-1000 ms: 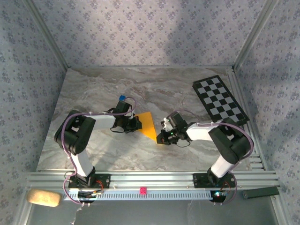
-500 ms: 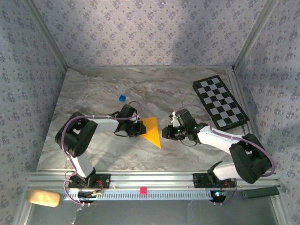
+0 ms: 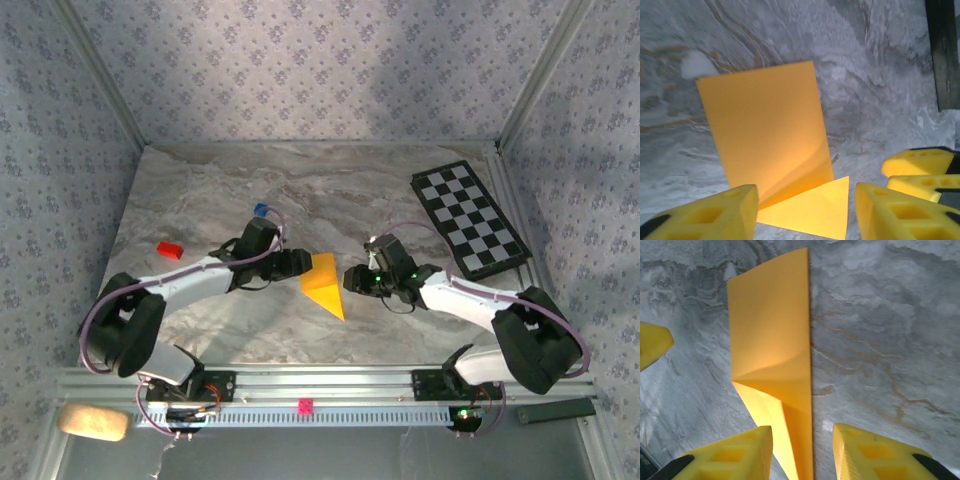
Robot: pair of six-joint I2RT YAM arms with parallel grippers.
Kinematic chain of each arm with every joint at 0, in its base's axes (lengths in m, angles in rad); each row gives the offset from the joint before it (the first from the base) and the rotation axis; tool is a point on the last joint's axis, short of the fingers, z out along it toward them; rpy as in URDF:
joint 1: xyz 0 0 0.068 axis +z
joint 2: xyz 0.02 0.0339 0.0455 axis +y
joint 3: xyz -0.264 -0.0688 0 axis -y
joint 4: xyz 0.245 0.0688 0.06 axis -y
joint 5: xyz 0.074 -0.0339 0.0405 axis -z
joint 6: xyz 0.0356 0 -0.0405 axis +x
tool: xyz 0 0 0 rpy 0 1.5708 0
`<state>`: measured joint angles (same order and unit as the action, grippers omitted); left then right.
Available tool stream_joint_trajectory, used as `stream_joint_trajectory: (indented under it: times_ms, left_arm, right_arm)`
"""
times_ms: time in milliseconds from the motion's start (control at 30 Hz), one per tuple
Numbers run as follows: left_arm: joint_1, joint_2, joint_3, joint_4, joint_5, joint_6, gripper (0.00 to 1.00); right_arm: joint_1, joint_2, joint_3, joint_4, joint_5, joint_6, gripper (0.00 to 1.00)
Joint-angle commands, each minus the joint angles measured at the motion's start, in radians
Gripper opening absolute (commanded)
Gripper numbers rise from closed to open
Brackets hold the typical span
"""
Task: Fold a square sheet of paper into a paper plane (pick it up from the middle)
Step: Fourth fold the wing at the center of the table.
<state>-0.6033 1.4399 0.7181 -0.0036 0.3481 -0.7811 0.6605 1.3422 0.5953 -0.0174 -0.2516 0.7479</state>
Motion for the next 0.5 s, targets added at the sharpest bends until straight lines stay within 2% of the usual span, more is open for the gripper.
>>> stream_joint_trajectory:
  times_ms: [0, 167, 467]
  left_arm:
    - [0.05, -0.013, -0.034, -0.023, 0.014, 0.043, 0.56]
    - [0.121, 0.008, -0.06, 0.044, 0.15, 0.033, 0.56]
    - [0.141, 0.061, -0.041, 0.103, 0.196, -0.003, 0.56]
  right_arm:
    - [0.032, 0.014, 0.011, 0.06, 0.028, 0.016, 0.39]
    - [0.053, 0.069, 0.024, 0.066, 0.006, -0.002, 0.39]
    - [0.029, 0.166, 0.039, 0.144, -0.093, -0.025, 0.38]
